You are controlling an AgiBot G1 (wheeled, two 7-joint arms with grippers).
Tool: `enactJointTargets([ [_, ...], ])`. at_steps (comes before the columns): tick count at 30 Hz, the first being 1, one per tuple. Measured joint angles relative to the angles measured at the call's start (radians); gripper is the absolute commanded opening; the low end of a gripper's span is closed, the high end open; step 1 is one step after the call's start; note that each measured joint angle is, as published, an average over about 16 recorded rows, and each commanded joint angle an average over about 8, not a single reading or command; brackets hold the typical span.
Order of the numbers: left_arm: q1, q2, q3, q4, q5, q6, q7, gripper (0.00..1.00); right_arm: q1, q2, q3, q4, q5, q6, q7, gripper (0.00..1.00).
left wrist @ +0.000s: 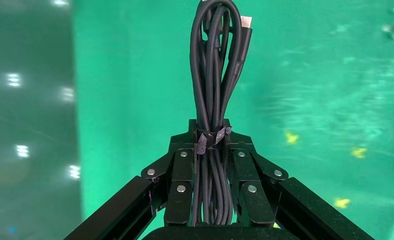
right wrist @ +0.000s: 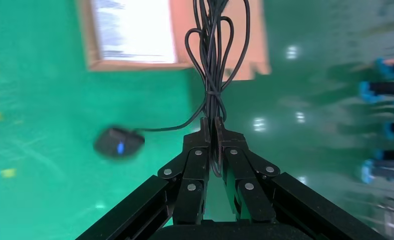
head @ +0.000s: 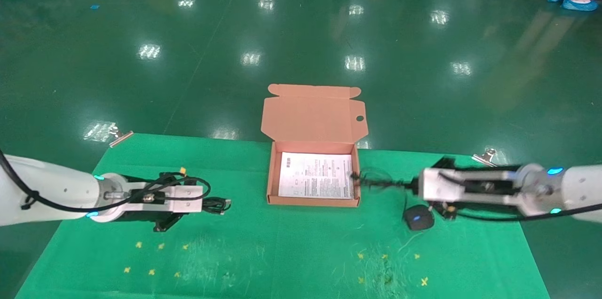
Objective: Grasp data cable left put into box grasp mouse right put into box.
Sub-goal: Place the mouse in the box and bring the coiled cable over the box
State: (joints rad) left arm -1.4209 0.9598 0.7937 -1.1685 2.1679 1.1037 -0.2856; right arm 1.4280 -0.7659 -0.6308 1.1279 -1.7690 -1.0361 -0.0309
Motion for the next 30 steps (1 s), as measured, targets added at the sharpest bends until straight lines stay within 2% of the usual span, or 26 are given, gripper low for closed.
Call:
enactJointTargets([
  [6, -0.021, 0.010, -0.007, -0.042, 0.027, -0.015, -0.023, 0.00, 0.042, 0.005, 0.026, 0.042, -0.010, 0.038, 0.031, 0.00],
  [13, -0.058, 0.046, -0.011, -0.055, 0.071, -0.044, -0.044, 0.00, 0.110, -0.050, 0.040, 0.027, -0.004, 0.065, 0.013, 0.00],
  [30, -0.152, 0.164, -0.017, 0.004, 0.192, -0.134, -0.088, 0.00, 0.263, -0.268, 0.064, -0.228, 0.075, 0.137, -0.189, 0.00],
])
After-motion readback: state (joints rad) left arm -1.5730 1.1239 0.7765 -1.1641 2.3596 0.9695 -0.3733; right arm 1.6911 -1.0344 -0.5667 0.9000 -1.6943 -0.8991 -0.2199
